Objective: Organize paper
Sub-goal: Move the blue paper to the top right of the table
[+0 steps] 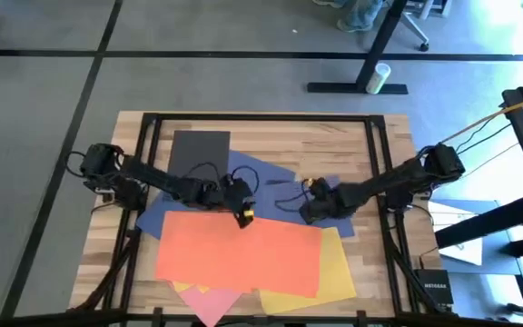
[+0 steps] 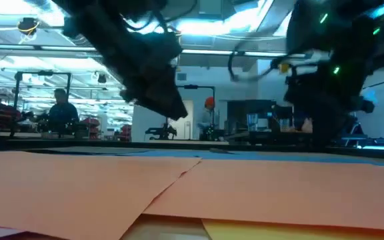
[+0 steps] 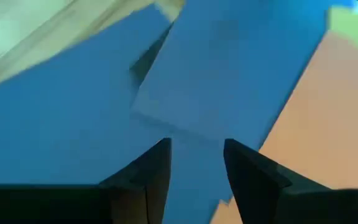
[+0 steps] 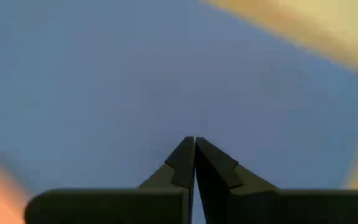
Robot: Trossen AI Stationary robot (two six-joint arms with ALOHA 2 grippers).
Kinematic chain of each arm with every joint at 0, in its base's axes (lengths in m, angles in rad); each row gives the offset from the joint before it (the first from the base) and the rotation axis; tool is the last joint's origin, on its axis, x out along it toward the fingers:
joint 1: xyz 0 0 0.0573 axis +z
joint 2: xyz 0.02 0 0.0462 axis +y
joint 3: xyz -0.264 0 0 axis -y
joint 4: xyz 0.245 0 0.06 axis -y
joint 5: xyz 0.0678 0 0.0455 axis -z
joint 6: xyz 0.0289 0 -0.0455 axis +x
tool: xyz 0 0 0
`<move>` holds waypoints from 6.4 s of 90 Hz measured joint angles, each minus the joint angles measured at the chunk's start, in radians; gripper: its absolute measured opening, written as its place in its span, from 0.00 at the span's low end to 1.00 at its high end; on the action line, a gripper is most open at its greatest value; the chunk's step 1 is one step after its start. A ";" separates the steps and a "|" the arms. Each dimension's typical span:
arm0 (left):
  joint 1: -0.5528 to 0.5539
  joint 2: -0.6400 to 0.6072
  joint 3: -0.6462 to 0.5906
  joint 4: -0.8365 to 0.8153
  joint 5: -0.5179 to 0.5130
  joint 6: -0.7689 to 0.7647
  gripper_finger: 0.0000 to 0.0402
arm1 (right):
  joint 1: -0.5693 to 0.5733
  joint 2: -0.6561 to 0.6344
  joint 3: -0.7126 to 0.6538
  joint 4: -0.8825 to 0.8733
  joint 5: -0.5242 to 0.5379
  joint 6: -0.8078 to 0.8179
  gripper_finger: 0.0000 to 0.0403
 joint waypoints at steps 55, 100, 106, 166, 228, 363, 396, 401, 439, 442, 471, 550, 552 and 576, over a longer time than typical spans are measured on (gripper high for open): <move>0.306 0.334 0.106 0.311 0.473 0.172 0.34 | 0.212 0.000 -0.112 0.003 0.106 0.433 0.00; 0.380 0.388 0.179 0.111 0.453 0.129 0.34 | 0.148 -0.009 -0.259 0.066 0.092 0.518 0.00; 0.370 0.388 0.179 0.090 0.457 0.119 0.34 | 0.100 -0.008 -0.266 0.022 0.119 0.495 0.00; 0.216 0.389 0.176 0.045 0.456 0.087 0.34 | -0.384 -0.185 -0.159 -0.024 0.224 -0.138 0.00; 0.300 0.214 0.243 0.009 0.332 0.316 0.34 | -0.013 -0.042 -0.159 -0.272 0.158 0.624 0.00; 0.404 0.429 0.497 -0.361 0.387 0.336 0.32 | -0.130 -0.003 -0.147 -0.292 -0.103 0.307 0.00; 0.272 0.269 0.496 -0.323 0.354 0.358 0.32 | -0.121 -0.003 -0.170 -0.372 0.124 0.409 0.00; 0.262 0.258 0.496 -0.321 0.330 0.369 0.32 | -0.111 -0.003 -0.157 -0.312 0.094 0.407 0.00; 0.335 0.298 0.487 -0.187 0.198 0.442 0.32 | -0.038 0.000 -0.142 -0.240 0.035 0.600 0.00; 0.348 0.313 0.487 -0.175 0.219 0.434 0.32 | -0.037 0.000 -0.149 -0.228 0.032 0.610 0.00; 0.368 0.478 0.486 -0.163 0.340 0.378 0.32 | -0.126 0.019 -0.201 -0.170 0.073 0.612 0.00; 0.142 0.416 0.548 -0.214 0.412 0.358 0.32 | -0.256 0.023 0.015 -0.180 0.268 0.281 0.00; 0.142 0.410 0.548 -0.216 0.411 0.357 0.32 | -0.255 0.023 0.016 -0.170 0.258 0.284 0.00; 0.145 0.397 0.549 -0.215 0.374 0.343 0.32 | -0.313 0.128 -0.046 -0.101 0.070 0.205 0.00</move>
